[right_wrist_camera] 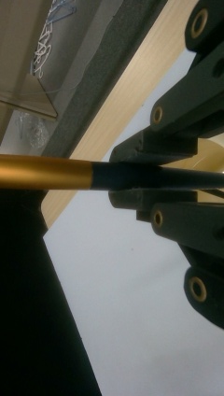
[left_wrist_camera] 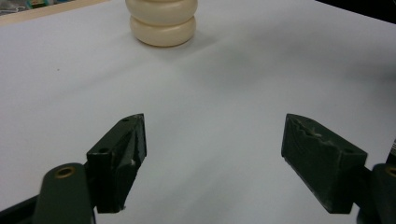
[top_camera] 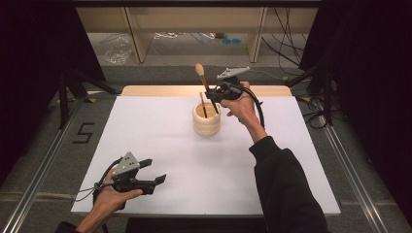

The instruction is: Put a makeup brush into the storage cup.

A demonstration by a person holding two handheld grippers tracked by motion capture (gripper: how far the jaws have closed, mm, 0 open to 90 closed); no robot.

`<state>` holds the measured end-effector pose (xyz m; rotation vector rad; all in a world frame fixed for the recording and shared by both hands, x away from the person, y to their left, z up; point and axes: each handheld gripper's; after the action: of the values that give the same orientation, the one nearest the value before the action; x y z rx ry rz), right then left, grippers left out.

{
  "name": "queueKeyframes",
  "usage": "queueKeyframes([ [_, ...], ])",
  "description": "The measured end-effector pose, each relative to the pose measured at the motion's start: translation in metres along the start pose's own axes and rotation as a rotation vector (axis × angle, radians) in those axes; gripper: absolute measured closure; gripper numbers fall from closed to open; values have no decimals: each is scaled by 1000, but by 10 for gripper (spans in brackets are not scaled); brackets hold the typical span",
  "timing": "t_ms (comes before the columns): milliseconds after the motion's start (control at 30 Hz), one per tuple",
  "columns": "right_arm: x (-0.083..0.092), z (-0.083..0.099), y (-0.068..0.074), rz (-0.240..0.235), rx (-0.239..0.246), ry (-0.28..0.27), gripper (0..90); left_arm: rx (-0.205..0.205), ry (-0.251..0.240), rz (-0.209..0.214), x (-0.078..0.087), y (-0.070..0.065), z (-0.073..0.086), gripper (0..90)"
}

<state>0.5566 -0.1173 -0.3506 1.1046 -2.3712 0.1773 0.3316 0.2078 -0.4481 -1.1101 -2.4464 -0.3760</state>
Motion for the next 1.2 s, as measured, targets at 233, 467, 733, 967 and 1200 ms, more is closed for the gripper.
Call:
queueKeyframes([
  [233, -7, -4, -1, -1, 3, 8, 795, 104, -4, -8, 0, -4, 1, 223],
  [467, -20, -6, -2, 0, -17, 9, 795, 101, -3, -4, 0, -5, 1, 224],
  [733, -29, -3, -3, 6, -31, 6, 795, 101, -2, -5, 0, -5, 1, 225],
  [967, -34, 6, -7, 11, -43, 3, 794, 105, -2, -3, 0, -6, 2, 226],
  [1200, -39, 20, -8, 12, -66, 0, 794, 103, 1, -3, 0, -6, 1, 227],
])
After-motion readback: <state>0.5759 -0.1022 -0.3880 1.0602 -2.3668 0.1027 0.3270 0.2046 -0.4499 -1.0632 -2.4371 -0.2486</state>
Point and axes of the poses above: each handheld gripper's, and its own axes: x roughly backward along the jaws, z roughly out of its underside, y roughly to its left, and after that the axes turned 6 degrees about -x, right-handed
